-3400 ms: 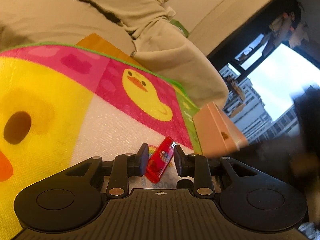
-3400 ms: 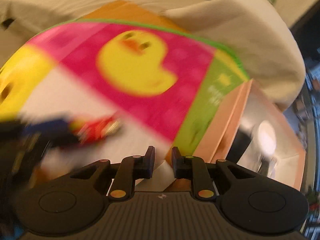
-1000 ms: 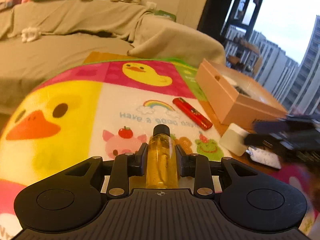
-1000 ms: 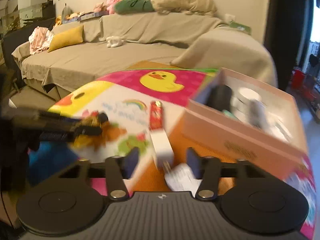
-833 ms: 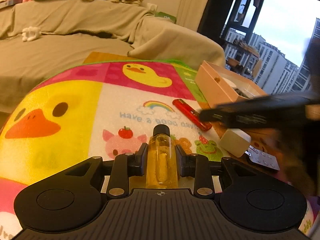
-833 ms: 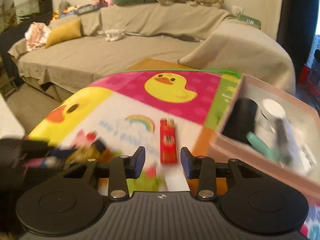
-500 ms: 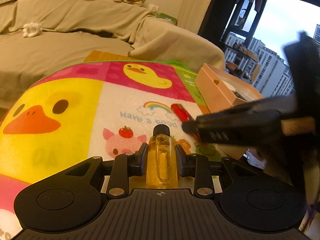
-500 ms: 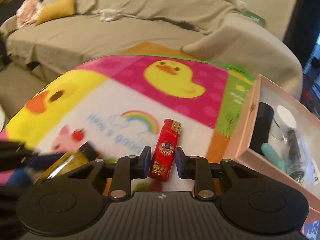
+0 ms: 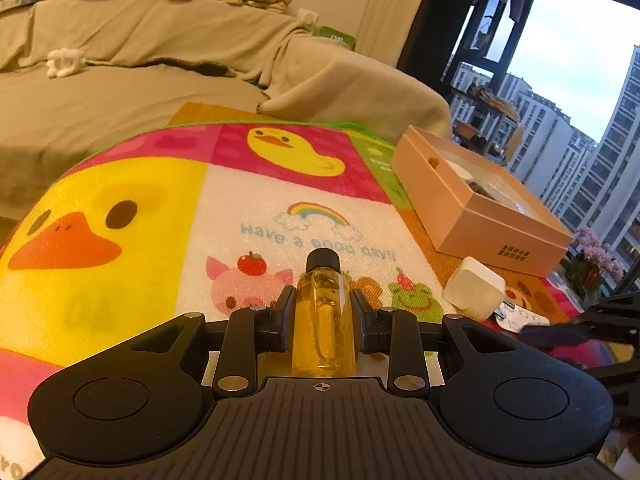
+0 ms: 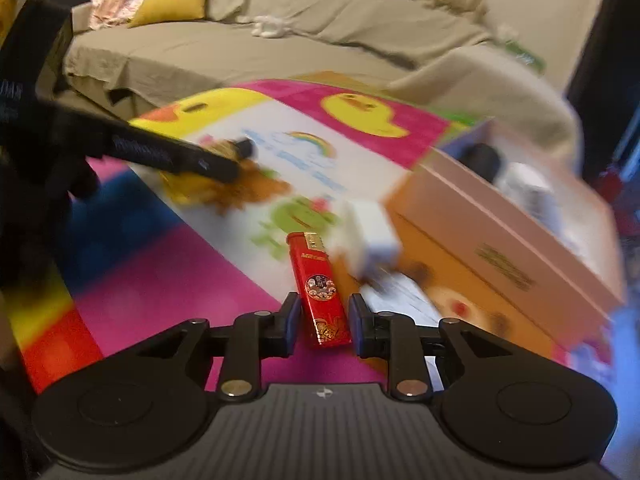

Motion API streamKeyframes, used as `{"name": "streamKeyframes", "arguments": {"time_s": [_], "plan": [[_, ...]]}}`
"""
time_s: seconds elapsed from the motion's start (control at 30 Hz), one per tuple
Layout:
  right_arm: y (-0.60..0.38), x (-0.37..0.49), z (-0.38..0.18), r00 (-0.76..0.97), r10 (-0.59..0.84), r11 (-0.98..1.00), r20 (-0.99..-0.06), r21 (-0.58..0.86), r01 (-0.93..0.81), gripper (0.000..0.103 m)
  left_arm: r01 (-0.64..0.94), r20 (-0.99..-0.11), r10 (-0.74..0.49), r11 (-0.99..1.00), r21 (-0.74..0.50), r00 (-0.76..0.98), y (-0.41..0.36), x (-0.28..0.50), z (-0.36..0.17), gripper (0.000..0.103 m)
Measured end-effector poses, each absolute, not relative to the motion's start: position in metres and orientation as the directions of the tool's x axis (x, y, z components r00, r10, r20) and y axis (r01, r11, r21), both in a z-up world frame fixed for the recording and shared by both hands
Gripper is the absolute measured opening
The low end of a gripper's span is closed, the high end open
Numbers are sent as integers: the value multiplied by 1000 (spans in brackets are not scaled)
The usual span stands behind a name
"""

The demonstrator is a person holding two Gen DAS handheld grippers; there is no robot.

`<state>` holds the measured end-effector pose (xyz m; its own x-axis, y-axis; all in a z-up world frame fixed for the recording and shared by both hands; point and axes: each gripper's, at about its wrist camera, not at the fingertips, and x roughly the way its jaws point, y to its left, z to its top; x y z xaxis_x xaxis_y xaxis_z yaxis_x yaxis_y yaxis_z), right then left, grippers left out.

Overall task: Organize rigid objects
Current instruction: 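Grasp the red lighter with the right gripper while the left gripper holds the amber bottle, then carry the amber bottle over the pink box with the left gripper while the right gripper lifts the lighter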

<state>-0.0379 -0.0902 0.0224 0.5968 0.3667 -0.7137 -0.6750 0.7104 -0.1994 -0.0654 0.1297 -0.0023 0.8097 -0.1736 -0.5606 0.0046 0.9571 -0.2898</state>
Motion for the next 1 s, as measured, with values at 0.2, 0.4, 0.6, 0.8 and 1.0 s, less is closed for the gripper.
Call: {"name": "streamKeyframes", "arguments": {"time_s": [0.2, 0.4, 0.6, 0.8, 1.0], "plan": [[-120, -36, 14, 777, 153, 791, -611, -395, -467, 39, 1, -572, -143, 970, -241, 808, 121, -65, -1, 32], [-133, -37, 21, 700, 249, 877, -669, -150, -456, 78, -2, -576, -131, 974, -225, 807, 119, -66, -1, 32], [-135, -17, 10, 679, 234, 947, -696, 6, -321, 88, -3, -576, -122, 977, -212, 808, 116, -65, 0, 32], [-116, 4, 8, 683, 216, 954, -698, 2, -299, 81, -3, -585, -123, 978, -209, 801, 117, -62, 1, 32], [-117, -14, 22, 723, 245, 923, -646, -73, -377, 81, 38, -563, -169, 971, -237, 809, 109, -62, 7, 32]]}}
